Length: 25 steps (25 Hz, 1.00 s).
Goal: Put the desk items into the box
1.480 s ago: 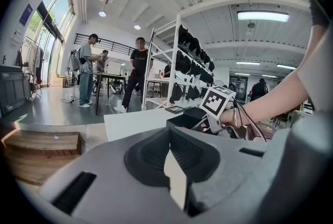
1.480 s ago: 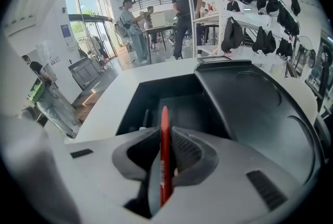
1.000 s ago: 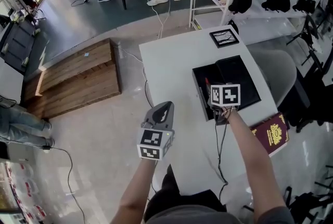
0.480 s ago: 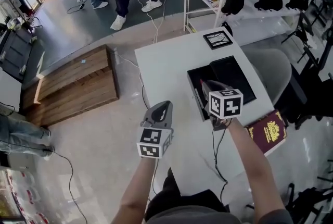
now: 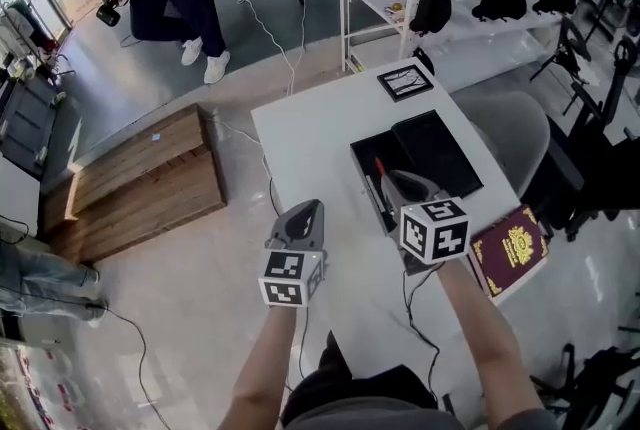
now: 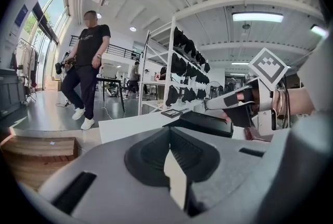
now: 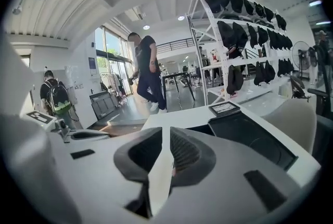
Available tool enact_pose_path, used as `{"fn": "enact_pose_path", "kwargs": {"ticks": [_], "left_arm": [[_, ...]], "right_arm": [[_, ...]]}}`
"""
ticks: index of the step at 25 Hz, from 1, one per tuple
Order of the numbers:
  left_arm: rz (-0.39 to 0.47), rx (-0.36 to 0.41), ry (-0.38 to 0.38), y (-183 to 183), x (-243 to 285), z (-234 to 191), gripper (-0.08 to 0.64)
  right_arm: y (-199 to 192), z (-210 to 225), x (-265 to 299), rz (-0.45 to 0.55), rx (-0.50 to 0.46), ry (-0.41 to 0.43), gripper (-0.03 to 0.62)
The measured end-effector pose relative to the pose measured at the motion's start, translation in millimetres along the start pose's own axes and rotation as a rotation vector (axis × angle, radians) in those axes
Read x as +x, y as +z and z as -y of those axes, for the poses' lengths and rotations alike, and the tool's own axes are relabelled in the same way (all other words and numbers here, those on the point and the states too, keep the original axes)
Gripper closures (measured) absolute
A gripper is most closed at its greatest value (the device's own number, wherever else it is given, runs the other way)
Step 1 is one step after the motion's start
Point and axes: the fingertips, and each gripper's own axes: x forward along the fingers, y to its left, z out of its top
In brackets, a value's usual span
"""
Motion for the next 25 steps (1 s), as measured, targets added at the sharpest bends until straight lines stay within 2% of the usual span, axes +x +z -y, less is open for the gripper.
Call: {"fn": "enact_pose_path", "kwargs": {"ticks": [4, 14, 25], "left_arm": [[-0.006, 0.001, -0.003, -1.3, -2.2, 0.0, 0.554], [-0.014, 0.011, -0.004, -6.8, -14.9, -3.0, 0.554], [-0.009, 0.002, 0.0, -15.0, -31.1, -4.5, 0.554]], "right_arm": [[-0.3, -3.6, -19.0, 0.037, 0.004, -0.01, 0.549], [-7.7, -4.7, -64.2, 0.123, 0.005, -0.105, 0.586], [-26.0, -15.3, -90.9, 0.136, 0.003, -0.123, 0.588]]}}
